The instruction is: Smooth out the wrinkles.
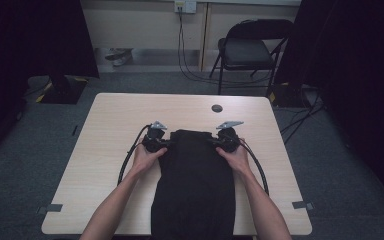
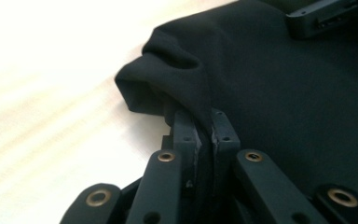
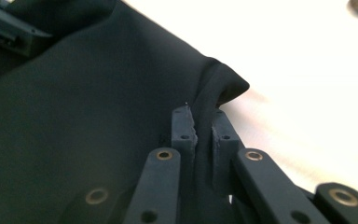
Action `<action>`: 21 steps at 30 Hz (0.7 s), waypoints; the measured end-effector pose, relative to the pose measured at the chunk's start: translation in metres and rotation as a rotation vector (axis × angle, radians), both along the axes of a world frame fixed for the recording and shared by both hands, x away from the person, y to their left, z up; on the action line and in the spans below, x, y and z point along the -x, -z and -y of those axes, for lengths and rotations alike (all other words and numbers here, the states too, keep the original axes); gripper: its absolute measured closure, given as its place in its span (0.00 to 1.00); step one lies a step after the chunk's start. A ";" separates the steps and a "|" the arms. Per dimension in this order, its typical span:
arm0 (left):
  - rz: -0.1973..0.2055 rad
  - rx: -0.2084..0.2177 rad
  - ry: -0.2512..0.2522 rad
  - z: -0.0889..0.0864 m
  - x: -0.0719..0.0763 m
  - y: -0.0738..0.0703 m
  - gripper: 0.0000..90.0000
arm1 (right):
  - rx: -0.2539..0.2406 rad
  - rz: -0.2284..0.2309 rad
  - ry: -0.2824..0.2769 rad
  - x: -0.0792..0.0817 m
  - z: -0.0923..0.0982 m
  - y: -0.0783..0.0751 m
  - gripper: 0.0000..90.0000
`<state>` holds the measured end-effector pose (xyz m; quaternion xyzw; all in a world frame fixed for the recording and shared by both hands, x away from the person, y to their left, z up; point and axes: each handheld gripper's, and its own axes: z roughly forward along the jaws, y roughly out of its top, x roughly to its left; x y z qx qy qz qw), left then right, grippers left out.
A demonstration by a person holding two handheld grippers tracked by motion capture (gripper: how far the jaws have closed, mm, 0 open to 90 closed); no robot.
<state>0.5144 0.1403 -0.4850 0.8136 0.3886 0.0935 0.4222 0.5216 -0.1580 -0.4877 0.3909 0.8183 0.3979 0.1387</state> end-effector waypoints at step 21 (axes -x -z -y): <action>0.319 0.115 -0.121 -0.033 -0.002 -0.133 0.94 | -0.118 0.300 0.031 -0.023 -0.021 -0.152 0.93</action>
